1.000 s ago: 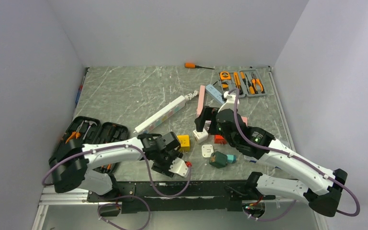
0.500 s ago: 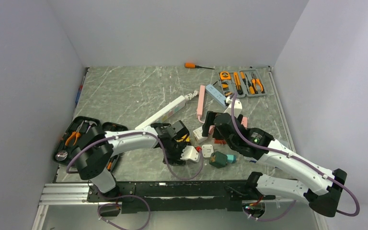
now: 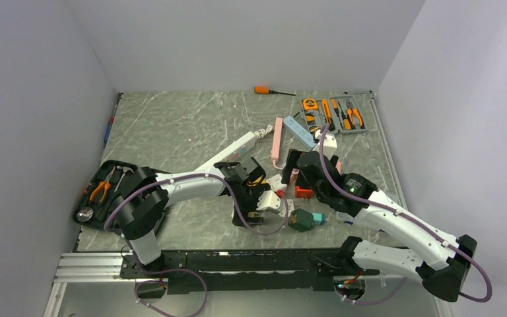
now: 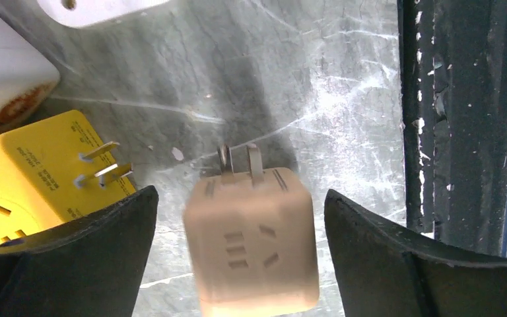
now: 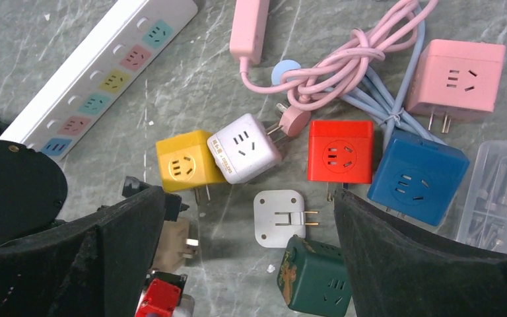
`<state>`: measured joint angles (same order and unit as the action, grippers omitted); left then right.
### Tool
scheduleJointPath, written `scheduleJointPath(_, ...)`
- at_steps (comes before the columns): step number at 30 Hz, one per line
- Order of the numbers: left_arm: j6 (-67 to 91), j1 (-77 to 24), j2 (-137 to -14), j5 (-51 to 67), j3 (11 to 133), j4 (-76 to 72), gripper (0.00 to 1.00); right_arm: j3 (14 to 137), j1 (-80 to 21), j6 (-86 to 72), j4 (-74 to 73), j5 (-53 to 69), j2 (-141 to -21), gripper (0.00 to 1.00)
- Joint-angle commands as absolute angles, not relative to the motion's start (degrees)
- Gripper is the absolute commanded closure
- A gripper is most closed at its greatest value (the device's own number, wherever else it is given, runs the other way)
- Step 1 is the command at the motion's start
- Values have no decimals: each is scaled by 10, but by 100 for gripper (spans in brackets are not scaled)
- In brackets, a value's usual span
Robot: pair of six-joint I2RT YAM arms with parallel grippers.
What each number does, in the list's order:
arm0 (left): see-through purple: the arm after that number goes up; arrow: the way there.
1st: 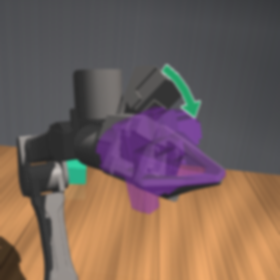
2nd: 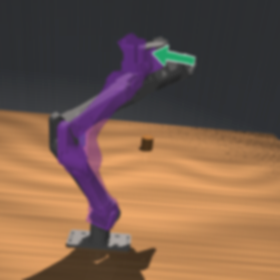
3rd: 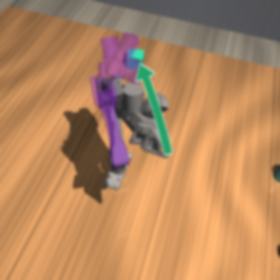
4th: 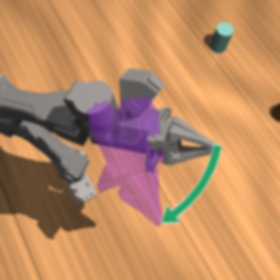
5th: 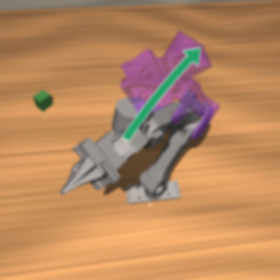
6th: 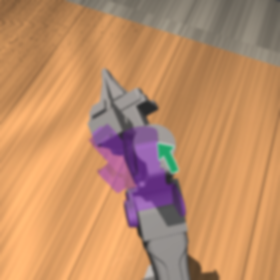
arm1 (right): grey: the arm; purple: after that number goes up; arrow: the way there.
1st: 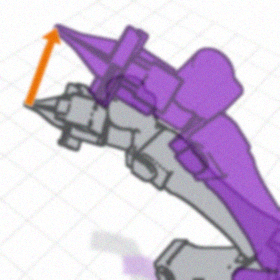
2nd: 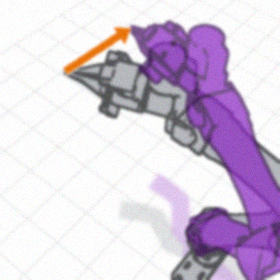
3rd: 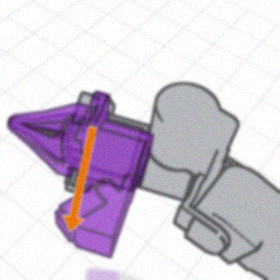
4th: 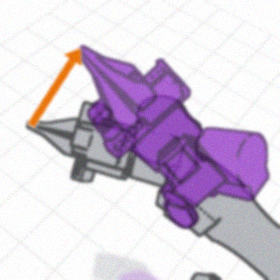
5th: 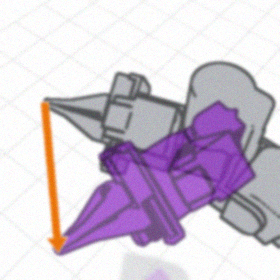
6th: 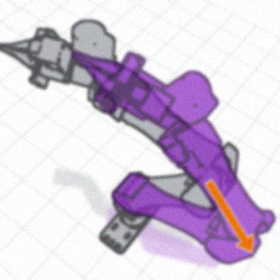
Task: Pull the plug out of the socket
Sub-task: Place the plug at the corner of the board, then reset both arms
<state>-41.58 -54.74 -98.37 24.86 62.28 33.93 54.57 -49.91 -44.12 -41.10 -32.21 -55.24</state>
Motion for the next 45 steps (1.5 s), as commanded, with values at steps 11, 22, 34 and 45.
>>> scheduleJointPath(11,-337,-499,-848,327,743,503,1,561,-472,-398,-388,-299,-570,0)
scheduleJointPath(22,-260,-335,-731,292,866,577,1,573,-427,-357,-378,-272,-592,0)
scheduleJointPath(34,-168,-88,-686,198,727,500,1,613,-386,-346,-391,-308,-657,0)
scheduleJointPath(45,-88,27,-657,159,548,287,0,659,-211,-384,-409,-357,-708,0)
